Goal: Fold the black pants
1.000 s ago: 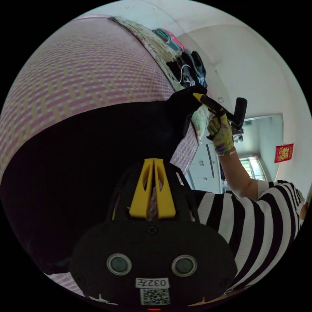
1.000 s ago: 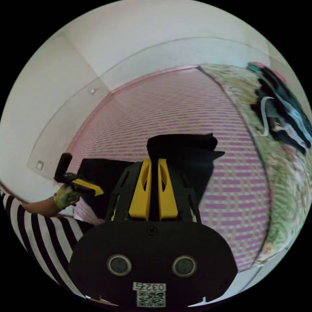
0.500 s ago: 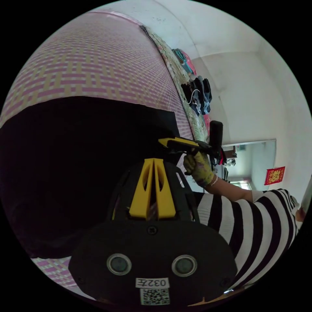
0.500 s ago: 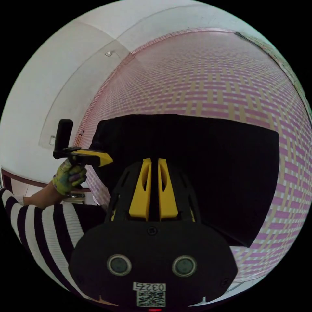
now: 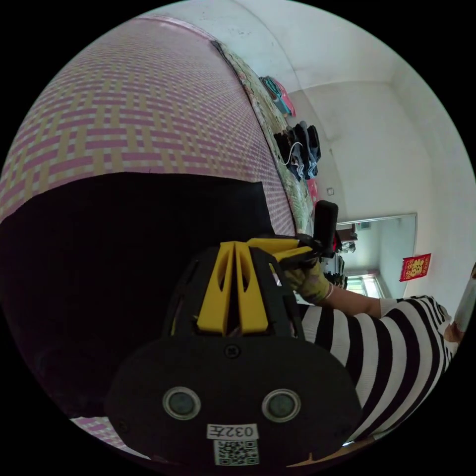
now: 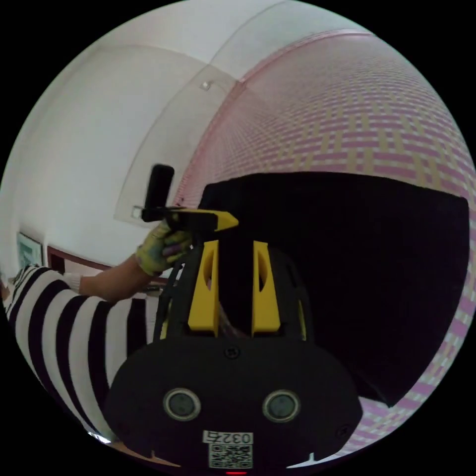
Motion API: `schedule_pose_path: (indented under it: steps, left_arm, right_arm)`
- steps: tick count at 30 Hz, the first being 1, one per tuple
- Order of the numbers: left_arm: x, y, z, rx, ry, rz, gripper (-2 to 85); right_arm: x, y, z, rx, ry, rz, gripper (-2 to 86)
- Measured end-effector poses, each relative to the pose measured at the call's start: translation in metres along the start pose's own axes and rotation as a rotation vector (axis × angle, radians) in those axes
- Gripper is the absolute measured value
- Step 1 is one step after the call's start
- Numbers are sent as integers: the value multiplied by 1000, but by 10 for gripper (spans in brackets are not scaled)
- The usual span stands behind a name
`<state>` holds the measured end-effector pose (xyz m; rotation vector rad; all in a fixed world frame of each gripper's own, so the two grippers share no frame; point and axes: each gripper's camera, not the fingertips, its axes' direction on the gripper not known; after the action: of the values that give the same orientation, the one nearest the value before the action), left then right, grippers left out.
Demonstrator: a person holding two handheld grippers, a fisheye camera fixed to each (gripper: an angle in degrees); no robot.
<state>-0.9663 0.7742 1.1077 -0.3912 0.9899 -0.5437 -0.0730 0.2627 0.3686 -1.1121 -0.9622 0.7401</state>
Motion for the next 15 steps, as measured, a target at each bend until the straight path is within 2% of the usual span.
schedule_pose_path:
  steps: [5, 8, 10, 12, 15]
  left_arm:
    - [2, -7, 30, -174, -28, 40, -9]
    - [4, -4, 47, -292, -164, 79, -9]
    - [6, -3, 49, -308, -192, 116, -9]
    - [4, -5, 46, -299, -184, 104, -9]
    - [3, -11, 44, -309, -179, 109, -9]
  right_arm:
    - [48, 74, -100, 204, 155, 239, 64]
    - [82, 131, -148, 327, 200, 424, 66]
    - [93, 158, -166, 368, 224, 489, 69]
    - [106, 178, -174, 368, 206, 544, 75]
    - [127, 198, -170, 351, 37, 585, 88]
